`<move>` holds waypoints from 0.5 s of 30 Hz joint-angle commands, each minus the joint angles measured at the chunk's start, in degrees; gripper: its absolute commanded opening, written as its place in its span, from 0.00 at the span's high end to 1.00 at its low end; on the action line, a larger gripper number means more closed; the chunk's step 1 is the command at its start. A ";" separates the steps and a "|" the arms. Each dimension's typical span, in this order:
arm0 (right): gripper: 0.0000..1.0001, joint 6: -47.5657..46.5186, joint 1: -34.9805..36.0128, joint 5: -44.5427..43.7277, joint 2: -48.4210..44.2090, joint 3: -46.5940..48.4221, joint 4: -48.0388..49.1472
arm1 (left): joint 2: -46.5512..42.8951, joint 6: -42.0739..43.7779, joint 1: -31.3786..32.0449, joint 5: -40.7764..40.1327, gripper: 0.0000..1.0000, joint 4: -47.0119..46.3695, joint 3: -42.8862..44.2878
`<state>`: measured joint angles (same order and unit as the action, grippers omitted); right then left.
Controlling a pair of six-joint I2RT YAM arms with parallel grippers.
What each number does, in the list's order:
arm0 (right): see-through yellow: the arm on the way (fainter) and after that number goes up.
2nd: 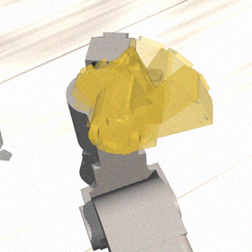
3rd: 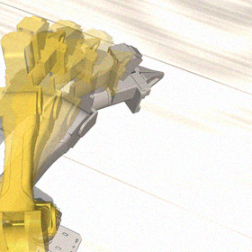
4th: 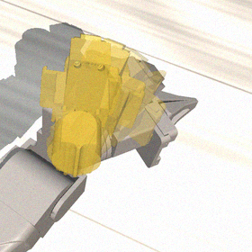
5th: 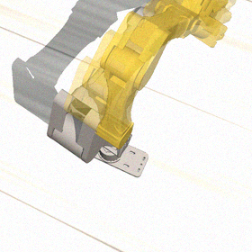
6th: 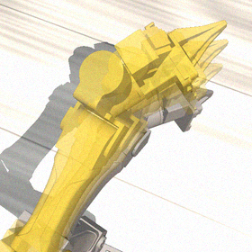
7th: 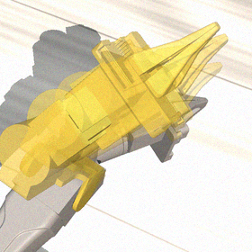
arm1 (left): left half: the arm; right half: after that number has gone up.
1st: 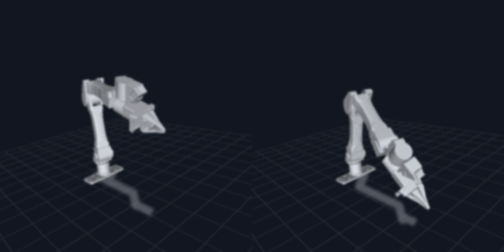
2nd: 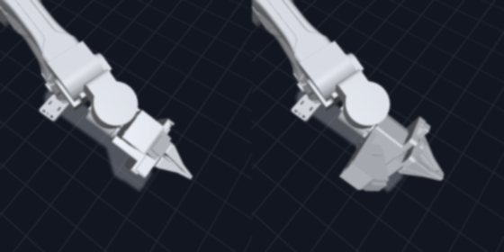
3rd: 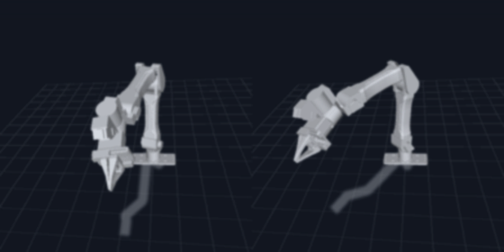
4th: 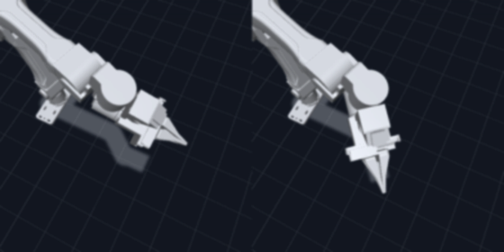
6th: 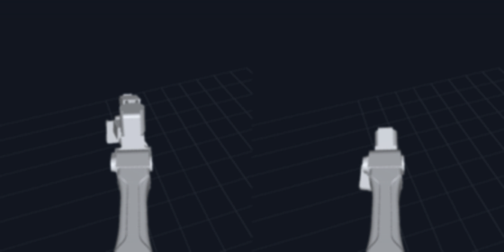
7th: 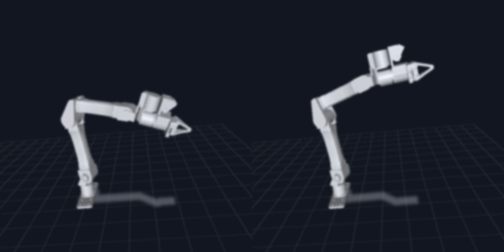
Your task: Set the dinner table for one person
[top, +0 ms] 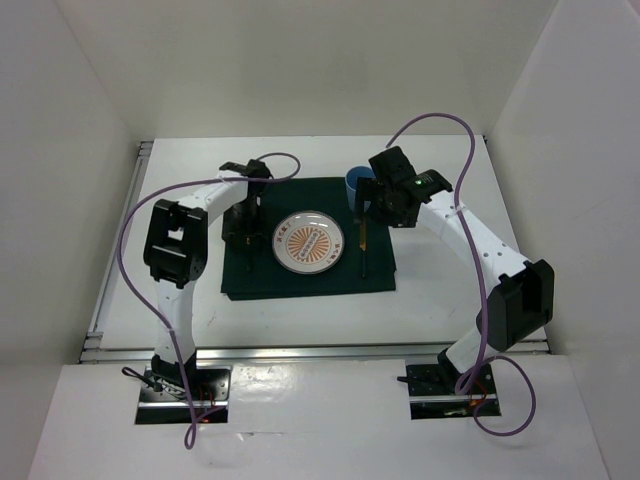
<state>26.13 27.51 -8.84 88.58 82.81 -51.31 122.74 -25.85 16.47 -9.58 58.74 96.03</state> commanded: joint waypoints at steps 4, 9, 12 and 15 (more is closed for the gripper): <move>0.00 1.72 0.35 -1.70 -2.26 -1.32 -0.55 | -8.73 3.08 0.32 -10.86 0.25 2.61 6.62; 0.00 6.29 -5.26 -1.71 -5.86 -8.00 1.21 | -16.37 6.76 0.32 -24.32 0.23 0.07 5.94; 0.00 7.97 -10.18 -2.40 -12.36 -12.39 2.79 | -23.23 13.62 -4.06 -19.63 0.17 -6.87 0.05; 0.00 10.16 -15.10 -4.95 -20.53 -15.91 4.38 | -26.92 13.99 -16.08 -2.32 0.17 -8.29 -5.40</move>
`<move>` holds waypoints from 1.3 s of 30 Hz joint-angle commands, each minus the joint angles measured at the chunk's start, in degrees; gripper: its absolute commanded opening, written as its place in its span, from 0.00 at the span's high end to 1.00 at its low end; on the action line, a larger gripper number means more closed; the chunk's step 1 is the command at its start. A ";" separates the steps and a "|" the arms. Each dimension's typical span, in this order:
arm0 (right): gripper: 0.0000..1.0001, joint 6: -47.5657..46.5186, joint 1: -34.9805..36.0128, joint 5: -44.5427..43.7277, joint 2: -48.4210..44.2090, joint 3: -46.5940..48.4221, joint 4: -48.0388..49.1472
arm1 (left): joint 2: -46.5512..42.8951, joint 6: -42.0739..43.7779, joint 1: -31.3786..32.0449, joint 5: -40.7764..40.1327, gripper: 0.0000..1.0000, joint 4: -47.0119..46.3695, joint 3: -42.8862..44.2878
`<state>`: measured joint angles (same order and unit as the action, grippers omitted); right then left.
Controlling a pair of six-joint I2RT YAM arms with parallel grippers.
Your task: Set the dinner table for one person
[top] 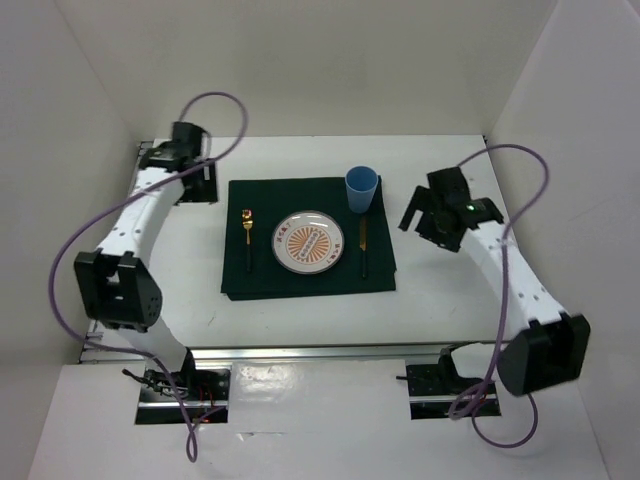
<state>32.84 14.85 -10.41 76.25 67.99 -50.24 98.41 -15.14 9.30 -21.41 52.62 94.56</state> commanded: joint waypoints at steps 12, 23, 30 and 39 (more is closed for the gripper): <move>0.00 6.09 -6.77 1.09 -20.79 -9.45 2.87 | -11.66 10.74 -30.83 14.11 0.19 -14.04 -26.89; 0.00 5.31 -6.77 3.03 -19.12 -7.17 1.20 | -11.14 9.51 -31.36 17.89 0.19 -12.28 -27.59; 0.00 5.30 -6.77 3.56 -20.17 -7.69 2.25 | -11.66 9.51 -31.36 18.42 0.19 -12.81 -28.20; 0.00 4.16 -6.77 2.25 -20.70 -7.69 2.25 | -12.19 9.51 -31.36 19.04 0.19 -13.33 -28.21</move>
